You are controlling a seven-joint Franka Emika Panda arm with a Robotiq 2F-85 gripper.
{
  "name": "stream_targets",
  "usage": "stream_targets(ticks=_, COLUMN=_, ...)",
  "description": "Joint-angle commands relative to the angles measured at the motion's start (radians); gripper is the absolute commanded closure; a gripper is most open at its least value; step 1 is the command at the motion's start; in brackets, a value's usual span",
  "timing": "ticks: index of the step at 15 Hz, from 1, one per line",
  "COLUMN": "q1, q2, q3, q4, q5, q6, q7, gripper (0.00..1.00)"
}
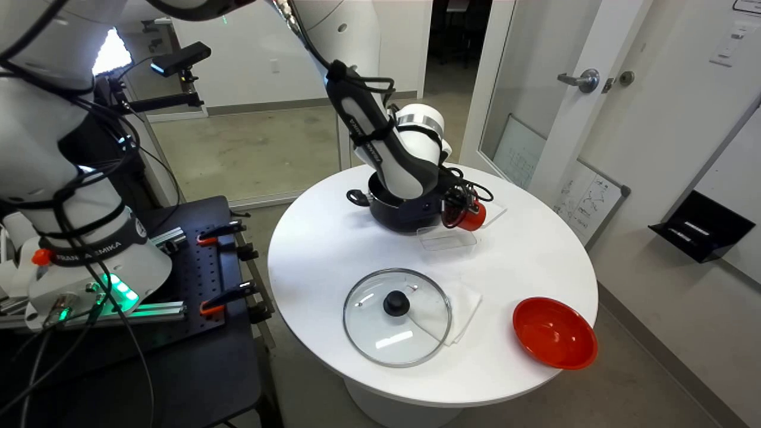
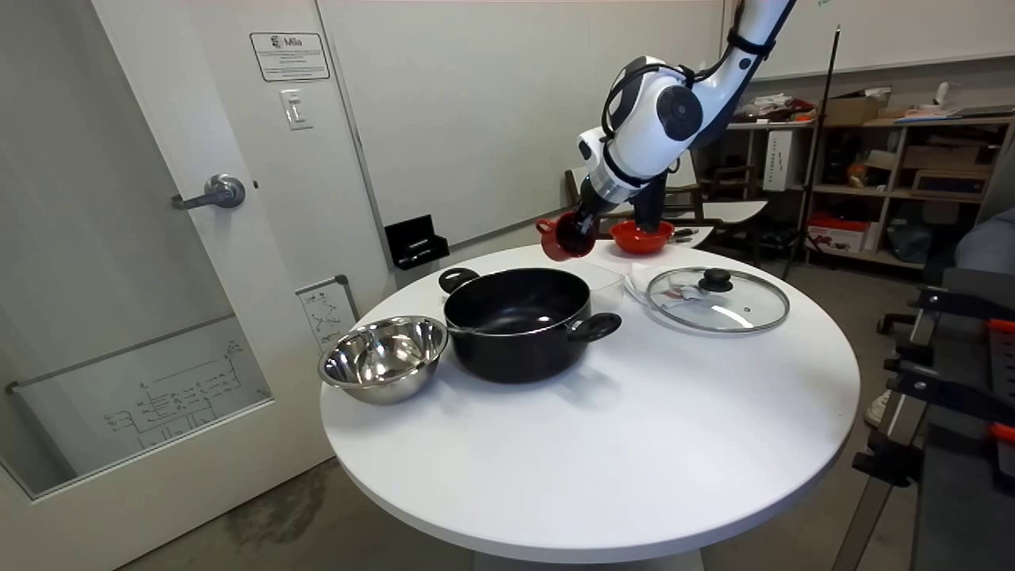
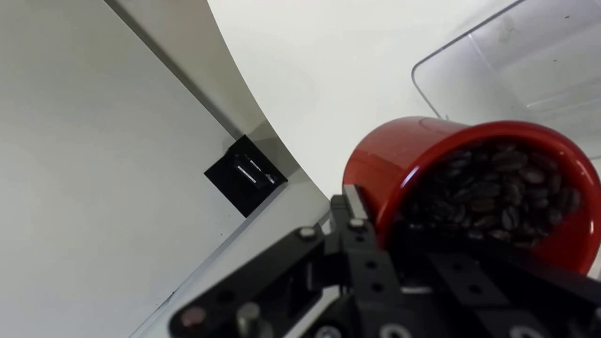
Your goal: Pour the contents in the red cup into the clear bowl
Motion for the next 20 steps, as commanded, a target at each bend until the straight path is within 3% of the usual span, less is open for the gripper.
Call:
stream_targets(ticks=1, q1=-0.051, q2=0.041, q3=0.082, q4=0.070, q5=0.000, q6=-0.007, q7=-0.064, gripper=0.98)
stream_targets(ticks=6, q1=-0.090, q2=0.063, q3=0.166, q4=0.104, q5=0.002, q6=-0.038, q7=-0.159, gripper=0.98)
stream_targets(ticks=12, q1=-0.092, q2=0.050, q3=0.168, q4=0.086, q5=0.003, q6=-0.099, q7=-0.249, gripper=0.98)
stream_targets(ticks=15, q1=-0.039, q2=0.047, q3=0.111, q4=0.086, q5=0.005, q6=-0.159, q7=-0.210, gripper=0.98)
stream_targets(ticks=20, q1=-0.027, q2=0.058, q3=0.068, q4=0.055, q5=0.008, q6=-0.199, q7=-0.203, gripper=0.98)
